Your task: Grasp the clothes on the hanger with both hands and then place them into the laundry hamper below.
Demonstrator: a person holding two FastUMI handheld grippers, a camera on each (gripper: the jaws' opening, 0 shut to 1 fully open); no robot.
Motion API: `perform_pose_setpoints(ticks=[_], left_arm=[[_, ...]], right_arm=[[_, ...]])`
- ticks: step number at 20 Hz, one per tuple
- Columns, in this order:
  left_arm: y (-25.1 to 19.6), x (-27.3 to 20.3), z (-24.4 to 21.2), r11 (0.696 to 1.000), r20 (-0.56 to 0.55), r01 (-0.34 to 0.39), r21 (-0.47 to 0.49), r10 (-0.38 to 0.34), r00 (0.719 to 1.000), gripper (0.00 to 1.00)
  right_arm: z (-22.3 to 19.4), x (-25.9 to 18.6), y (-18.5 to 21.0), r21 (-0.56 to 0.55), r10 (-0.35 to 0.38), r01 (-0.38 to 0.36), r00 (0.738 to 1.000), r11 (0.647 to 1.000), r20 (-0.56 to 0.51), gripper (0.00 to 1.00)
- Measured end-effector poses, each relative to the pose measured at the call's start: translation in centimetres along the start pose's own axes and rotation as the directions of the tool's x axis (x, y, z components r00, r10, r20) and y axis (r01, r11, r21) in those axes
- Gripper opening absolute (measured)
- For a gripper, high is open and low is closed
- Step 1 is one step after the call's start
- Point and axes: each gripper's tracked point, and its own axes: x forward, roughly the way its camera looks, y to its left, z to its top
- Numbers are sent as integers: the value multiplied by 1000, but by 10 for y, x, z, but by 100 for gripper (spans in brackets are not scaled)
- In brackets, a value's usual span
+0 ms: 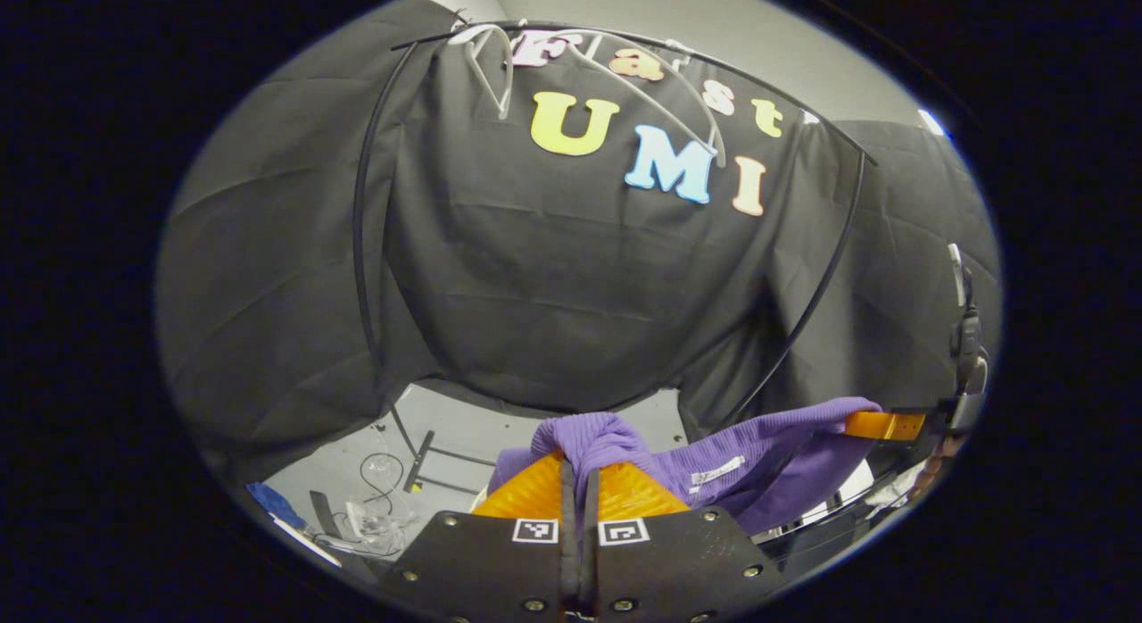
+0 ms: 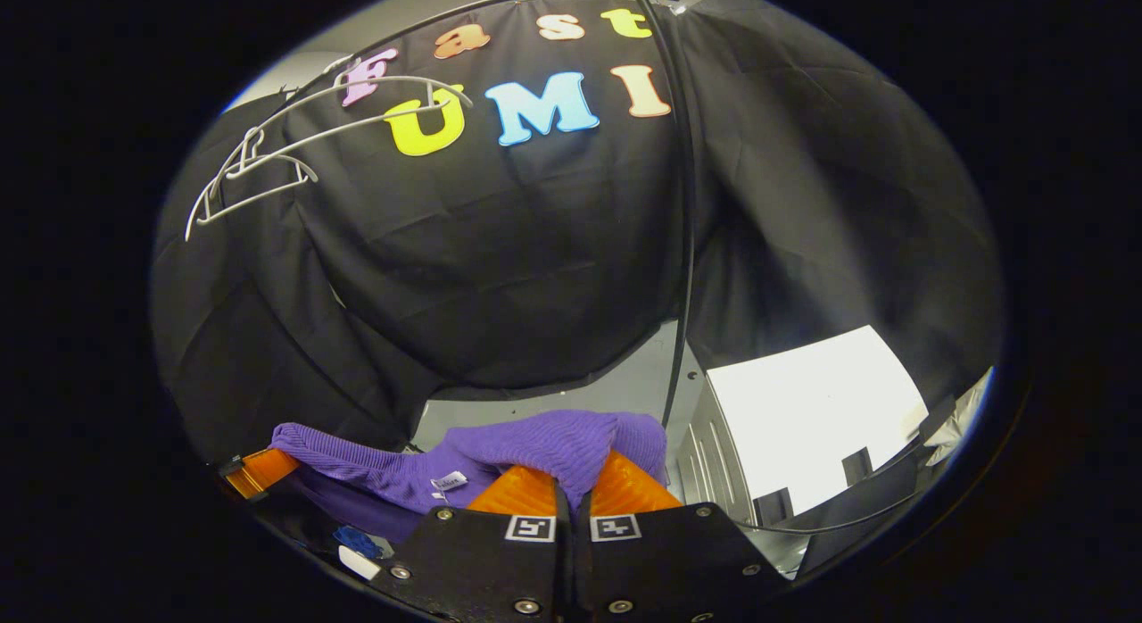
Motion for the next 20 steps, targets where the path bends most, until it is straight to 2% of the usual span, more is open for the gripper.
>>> perform_pose_setpoints(ticks=[5,11,16,17,18,19,20], left_arm=[[12,42,-36,1000,-59,9,22,-8,998,1],[35,73,-83,999,-134,-7,34,12,991,1],[37,92,-103,999,-172,-22,37,28,985,1],[38,96,-107,999,-178,-21,36,27,984,7],[37,99,-109,999,-182,-18,38,24,983,7],[36,100,-113,999,-186,-13,43,21,982,1],[34,103,-114,999,-192,-10,48,19,981,1]], right_arm=[[-27,26,11,-4,10,-10,998,1000,-63,0],[-49,79,19,-31,-4,-1,987,1000,-158,0],[-70,88,18,-38,-16,10,983,999,-183,1],[-73,90,20,-42,-16,8,983,999,-183,1],[-74,92,21,-47,-15,7,983,999,-183,1],[-76,94,23,-51,-15,5,983,999,-185,1],[-82,92,23,-52,-13,3,982,999,-189,1]])
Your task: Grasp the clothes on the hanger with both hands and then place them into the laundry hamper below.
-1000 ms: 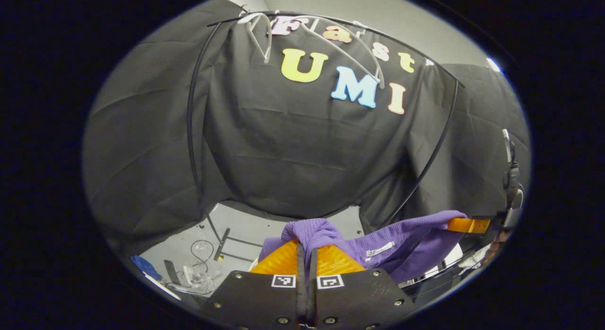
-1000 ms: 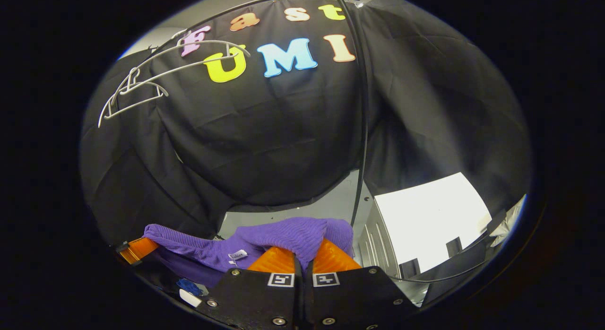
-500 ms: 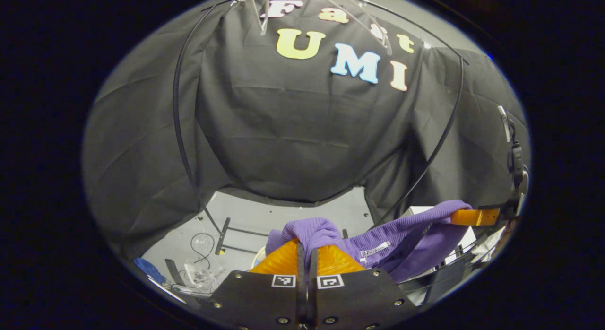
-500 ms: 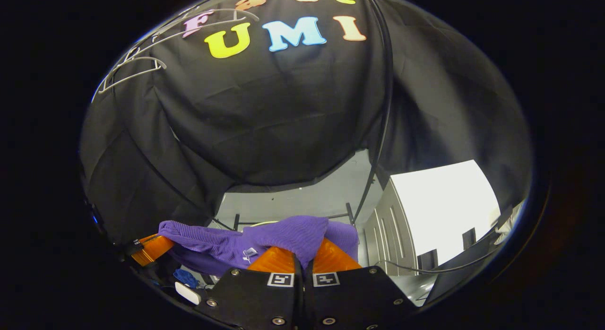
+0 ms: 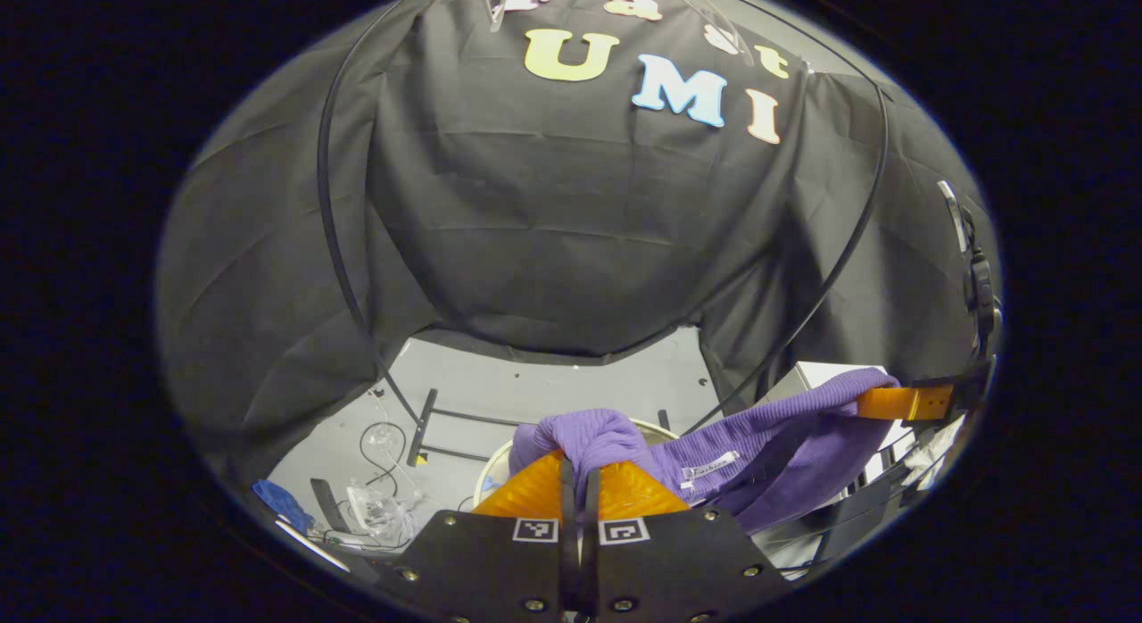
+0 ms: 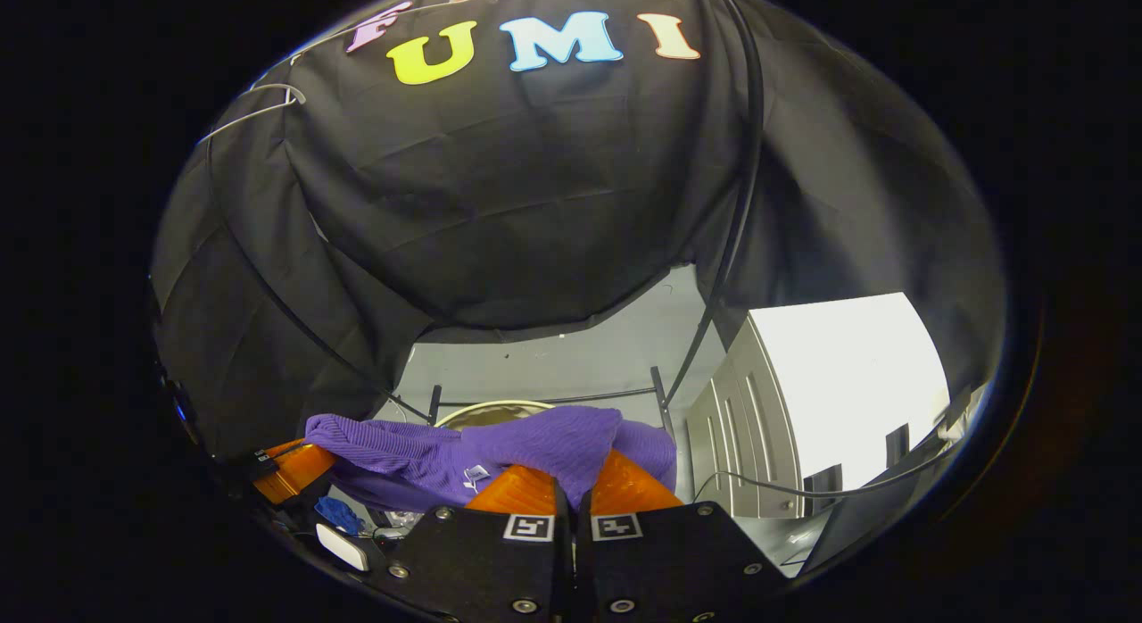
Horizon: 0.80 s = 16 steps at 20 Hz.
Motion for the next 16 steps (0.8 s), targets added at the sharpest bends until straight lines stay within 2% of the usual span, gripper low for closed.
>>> perform_pose_setpoints(ticks=[1,2,3,4,12,16], left_arm=[[-2,2,-1,1000,-4,3,3,-3,1000,1],[-4,4,-1,1000,-6,9,3,-9,1000,7],[-4,4,-1,1000,-5,13,7,-13,1000,7],[-4,5,-1,1000,-5,15,13,-15,1000,1],[-3,6,-6,999,-10,11,35,-11,1000,1],[1,4,-8,999,-10,-4,34,4,1000,1]], right_arm=[[-1,2,1,1,2,-2,1000,1000,-4,1],[-1,4,0,2,3,-2,1000,1000,-5,1],[1,5,0,1,0,0,1000,1000,-6,1],[1,4,-1,2,-3,3,1000,1000,-6,1],[1,8,-10,23,-19,19,1000,1000,-20,2],[-3,6,-15,42,-39,40,999,998,-19,8]])
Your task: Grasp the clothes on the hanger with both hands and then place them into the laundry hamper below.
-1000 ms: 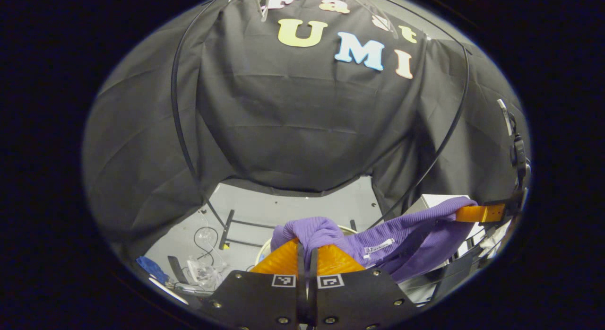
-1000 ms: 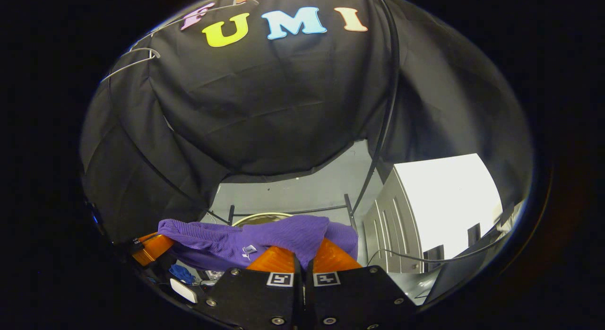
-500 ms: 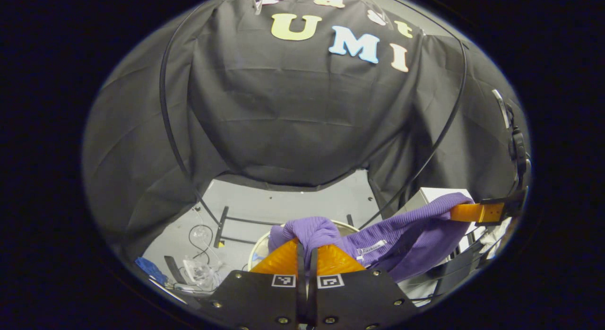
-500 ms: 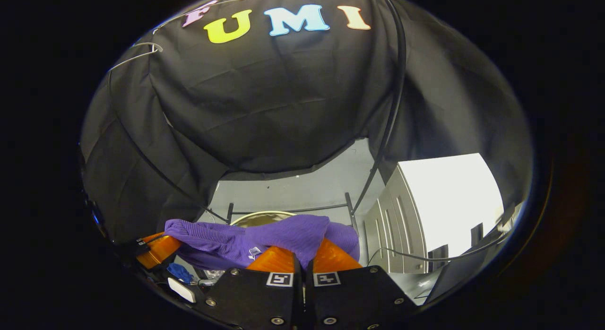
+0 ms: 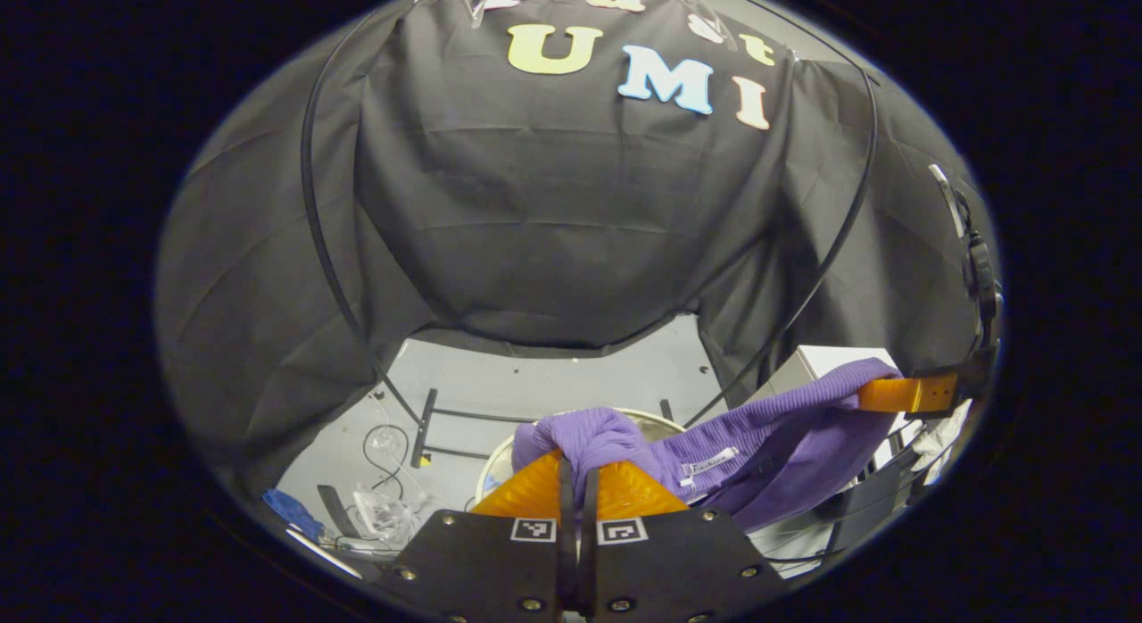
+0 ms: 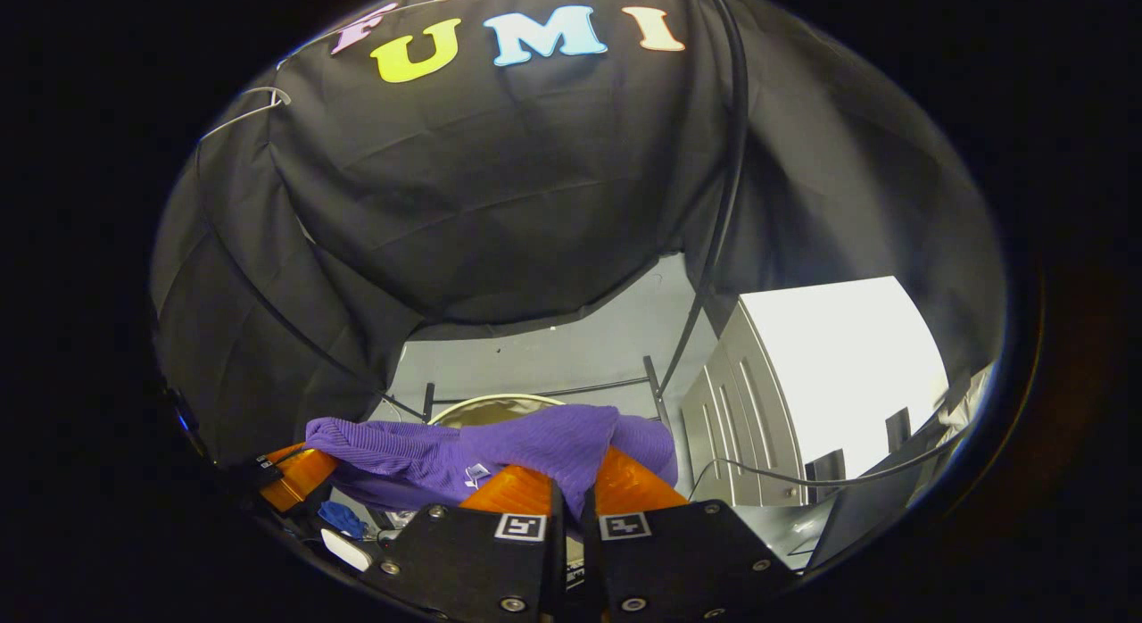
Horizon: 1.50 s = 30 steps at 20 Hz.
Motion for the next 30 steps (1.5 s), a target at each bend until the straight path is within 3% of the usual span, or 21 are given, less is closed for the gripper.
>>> perform_pose_setpoints(ticks=[5,6,8,9,10,11,12,14,17,18,19,20,21,22,26,27,28,30], left_arm=[[4,-5,-7,1000,-10,-16,-1,16,1000,5],[6,-7,-8,1000,-15,-25,1,25,1000,6],[10,-12,-6,999,-5,-35,-2,35,999,7],[10,-17,3,999,15,-36,-2,36,999,11],[10,-22,10,1000,33,-31,3,31,999,12],[7,-26,15,1000,46,-28,11,27,999,17],[8,-32,21,999,55,-30,20,29,998,27],[9,-33,32,999,73,-33,33,31,997,27],[7,-44,51,998,111,-39,53,33,993,65],[8,-51,59,997,126,-46,60,38,991,63],[8,-56,66,996,141,-53,66,43,989,71],[7,-63,72,996,155,-57,72,46,987,79],[8,-71,79,994,171,-71,78,57,984,86],[10,-78,86,993,184,-84,84,67,981,94],[8,-111,117,991,238,-93,101,67,969,99],[8,-120,126,990,252,-95,109,65,965,94],[8,-129,136,988,270,-96,120,61,961,99],[6,-147,160,985,310,-98,144,49,950,99]], right_arm=[[-12,-8,1,20,13,-12,1000,1000,-16,17],[-15,-11,1,23,18,-18,1000,1000,-16,11],[-14,-17,2,26,28,-28,1000,999,-12,25],[-10,-19,3,28,33,-33,999,999,-4,20],[-6,-22,4,30,35,-35,999,999,6,30],[-2,-24,4,29,37,-37,999,999,16,24],[0,-27,4,29,39,-39,999,999,23,35],[8,-34,4,32,45,-46,998,998,39,42],[28,-47,2,29,48,-51,996,998,81,54],[32,-53,-2,26,45,-48,995,999,95,63],[37,-59,-5,26,43,-46,993,999,108,65],[41,-65,-10,27,38,-41,992,999,122,76],[55,-68,-14,32,30,-34,990,999,137,80],[63,-74,-19,34,20,-26,988,999,153,90],[84,-113,-43,47,-22,11,971,999,239,95],[92,-124,-50,51,-35,22,963,998,266,95],[98,-134,-57,55,-47,32,954,998,296,95],[116,-154,-68,68,-73,52,930,996,361,96]])
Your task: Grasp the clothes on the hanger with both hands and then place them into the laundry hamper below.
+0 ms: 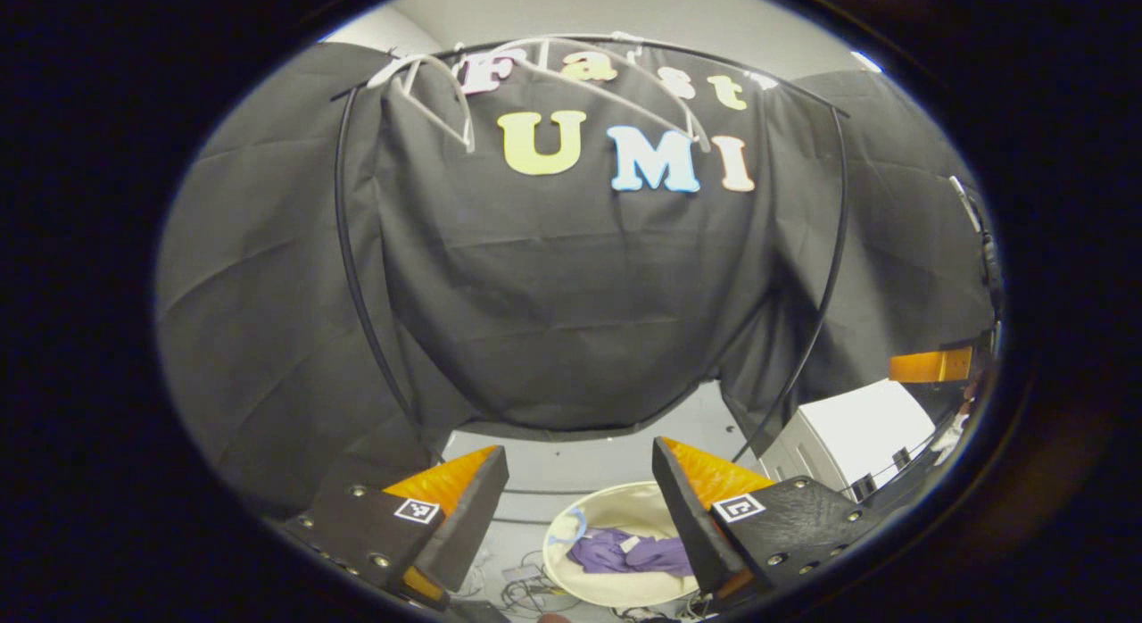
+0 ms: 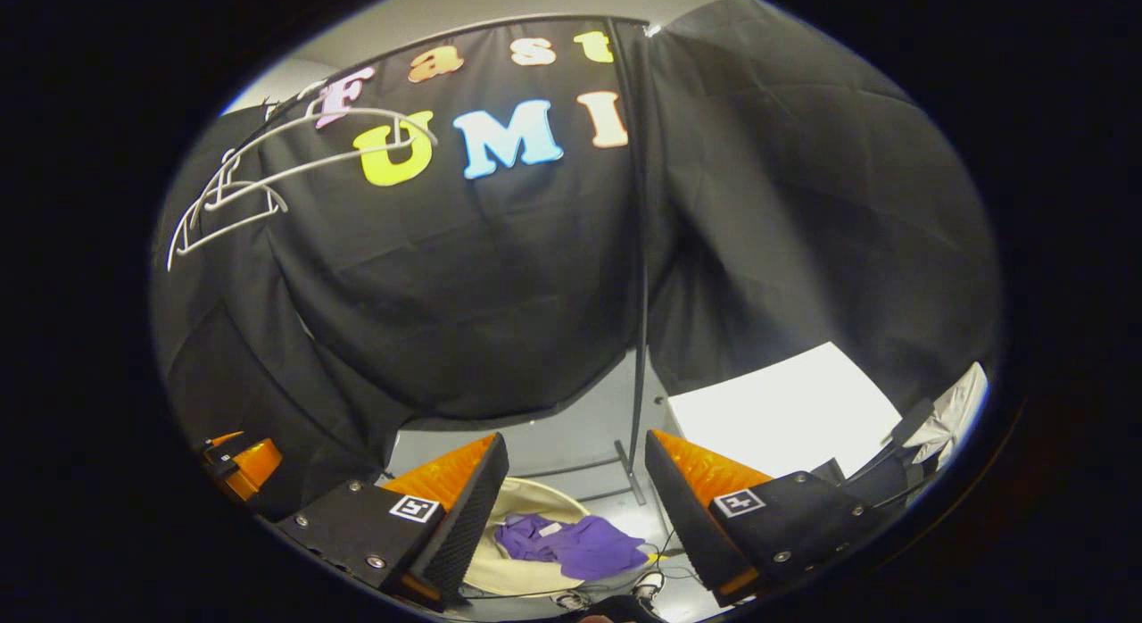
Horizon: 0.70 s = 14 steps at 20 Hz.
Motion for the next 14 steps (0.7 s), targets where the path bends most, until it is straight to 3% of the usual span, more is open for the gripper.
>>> perform_pose_setpoints(ticks=[5,7,9,11,13,14], left_arm=[[14,-26,79,999,113,-9,38,4,994,89],[16,-43,113,999,166,-5,52,-4,986,90],[18,-60,147,998,223,-9,60,-4,975,92],[19,-86,179,999,268,-3,42,-9,964,95],[19,-107,199,1000,303,10,18,-15,953,97],[21,-115,211,1000,326,6,17,-11,945,98]], right_arm=[[74,-33,-20,-32,-48,55,981,998,188,95],[104,-58,-30,-55,-81,100,958,993,273,91],[132,-81,-33,-77,-94,129,930,989,355,95],[149,-104,-33,-108,-97,157,900,982,426,91],[168,-123,-31,-143,-87,175,873,974,480,95],[175,-131,-29,-157,-83,184,863,970,498,91]])
